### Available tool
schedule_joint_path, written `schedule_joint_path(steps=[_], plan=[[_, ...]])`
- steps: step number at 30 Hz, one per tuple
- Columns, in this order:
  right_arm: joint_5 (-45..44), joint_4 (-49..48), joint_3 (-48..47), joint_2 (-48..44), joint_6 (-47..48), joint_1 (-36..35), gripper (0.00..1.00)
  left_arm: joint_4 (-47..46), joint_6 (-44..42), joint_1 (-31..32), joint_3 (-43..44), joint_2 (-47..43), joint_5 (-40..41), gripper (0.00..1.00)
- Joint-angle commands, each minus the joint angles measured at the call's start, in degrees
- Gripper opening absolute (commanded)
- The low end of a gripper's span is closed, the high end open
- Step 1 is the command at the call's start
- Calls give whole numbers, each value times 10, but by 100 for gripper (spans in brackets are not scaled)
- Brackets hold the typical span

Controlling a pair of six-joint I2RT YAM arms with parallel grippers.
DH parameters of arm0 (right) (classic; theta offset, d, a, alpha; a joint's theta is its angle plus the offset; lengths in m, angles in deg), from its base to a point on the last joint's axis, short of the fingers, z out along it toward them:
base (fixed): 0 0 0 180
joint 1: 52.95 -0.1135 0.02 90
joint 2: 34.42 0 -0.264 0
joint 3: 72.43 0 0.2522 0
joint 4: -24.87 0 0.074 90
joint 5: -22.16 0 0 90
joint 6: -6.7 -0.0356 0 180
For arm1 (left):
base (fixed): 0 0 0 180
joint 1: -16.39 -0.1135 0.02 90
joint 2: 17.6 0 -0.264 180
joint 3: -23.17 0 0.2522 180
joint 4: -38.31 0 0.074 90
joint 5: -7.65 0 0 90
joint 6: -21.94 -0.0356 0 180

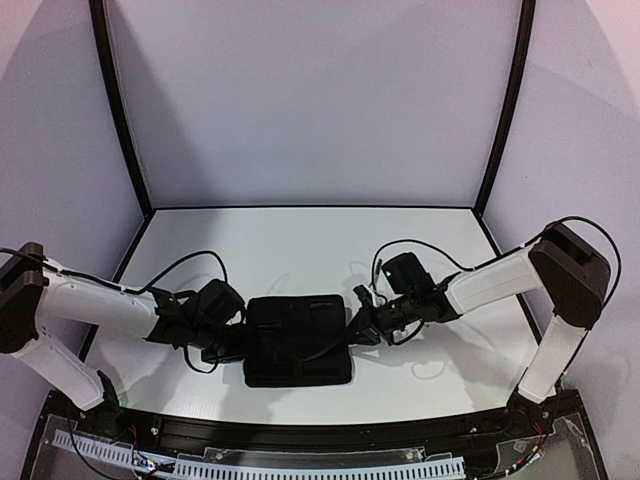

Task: Sort the hair-cutting tools

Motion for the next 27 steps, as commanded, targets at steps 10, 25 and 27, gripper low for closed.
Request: schedule_joint_path(steps=[10,25,27], plan=[[-56,-159,16,58,-79,-73,0,-63,30,3,-33,-7,-44,1],[-128,-95,81,-17,-117,-86,0,-32,36,3,-37,-24,-27,1],[-144,-57,88,-41,-116,-86,0,-24,39,2,-37,-25,-21,1]])
